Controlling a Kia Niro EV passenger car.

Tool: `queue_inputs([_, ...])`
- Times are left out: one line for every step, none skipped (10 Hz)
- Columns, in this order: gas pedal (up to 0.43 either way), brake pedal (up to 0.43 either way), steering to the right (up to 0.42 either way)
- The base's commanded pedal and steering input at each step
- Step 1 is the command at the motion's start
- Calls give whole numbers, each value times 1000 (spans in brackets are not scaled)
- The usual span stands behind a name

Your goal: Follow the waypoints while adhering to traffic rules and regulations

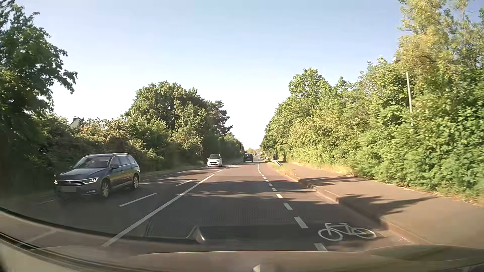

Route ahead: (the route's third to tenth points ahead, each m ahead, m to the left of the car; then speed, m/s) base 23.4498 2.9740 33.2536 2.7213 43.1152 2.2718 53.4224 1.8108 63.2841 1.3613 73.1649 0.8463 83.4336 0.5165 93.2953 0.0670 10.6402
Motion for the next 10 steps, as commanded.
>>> queue_inputs([47,0,-1])
queue_inputs([47,0,-2])
queue_inputs([47,0,-1])
queue_inputs([47,0,-1])
queue_inputs([47,0,-1])
queue_inputs([47,0,-1])
queue_inputs([47,0,-1])
queue_inputs([47,0,-1])
queue_inputs([59,0,-2])
queue_inputs([59,0,-1])
